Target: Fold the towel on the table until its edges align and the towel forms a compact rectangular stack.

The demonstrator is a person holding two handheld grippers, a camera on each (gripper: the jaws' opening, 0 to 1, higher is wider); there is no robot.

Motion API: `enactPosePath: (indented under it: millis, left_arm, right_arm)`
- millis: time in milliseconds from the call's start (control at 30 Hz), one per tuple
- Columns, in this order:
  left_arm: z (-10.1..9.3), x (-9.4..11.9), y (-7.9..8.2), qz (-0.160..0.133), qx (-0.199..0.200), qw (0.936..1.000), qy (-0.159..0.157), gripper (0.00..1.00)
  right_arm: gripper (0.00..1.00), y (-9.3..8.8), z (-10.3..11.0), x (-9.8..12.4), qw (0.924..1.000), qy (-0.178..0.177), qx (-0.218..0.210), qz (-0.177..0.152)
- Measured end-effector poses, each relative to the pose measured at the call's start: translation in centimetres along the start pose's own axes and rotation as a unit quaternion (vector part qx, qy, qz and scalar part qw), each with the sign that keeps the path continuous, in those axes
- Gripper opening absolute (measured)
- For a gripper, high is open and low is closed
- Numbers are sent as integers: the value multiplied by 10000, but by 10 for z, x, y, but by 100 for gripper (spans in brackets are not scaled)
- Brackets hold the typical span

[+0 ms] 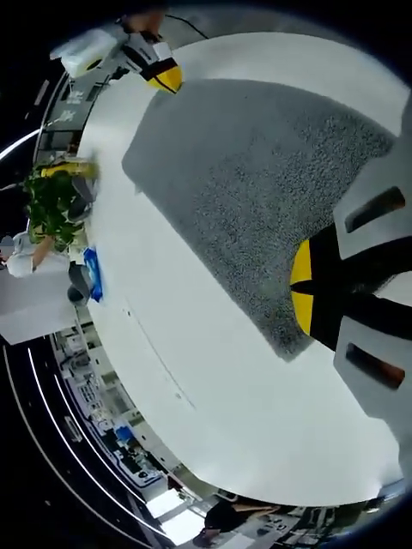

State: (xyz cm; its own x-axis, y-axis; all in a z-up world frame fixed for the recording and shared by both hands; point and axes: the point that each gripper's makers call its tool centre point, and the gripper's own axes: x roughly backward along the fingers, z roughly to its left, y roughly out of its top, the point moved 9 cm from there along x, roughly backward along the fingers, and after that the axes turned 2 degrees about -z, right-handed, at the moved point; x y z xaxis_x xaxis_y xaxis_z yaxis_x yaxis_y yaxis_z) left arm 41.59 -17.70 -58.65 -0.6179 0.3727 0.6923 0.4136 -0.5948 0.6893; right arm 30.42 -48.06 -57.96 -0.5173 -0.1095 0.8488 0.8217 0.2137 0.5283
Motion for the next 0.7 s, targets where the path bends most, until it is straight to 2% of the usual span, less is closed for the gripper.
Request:
enactPosePath:
  millis: [100, 167, 233, 333, 700]
  left_arm:
    - [-1, -1, 1, 30, -11, 10000, 40, 1]
    - [-3, 0, 0, 26, -46, 10000, 83, 1]
    - [-2, 0, -1, -17, -26, 9999, 113, 1]
    - [-1, 0, -2, -57, 57, 9999, 91, 1]
    - [-4, 2, -2, 47, -8, 10000, -20, 1]
  right_arm:
    - [0, 4, 0, -2, 9998, -64, 53, 175]
    - [0, 8, 1, -3, 9987, -114, 133, 482]
    - [0, 12, 1, -4, 9975, -110, 234, 655]
    - [0, 15, -1, -6, 9967, -96, -23, 810]
    - [0, 13, 2, -5, 9968, -158, 193, 759]
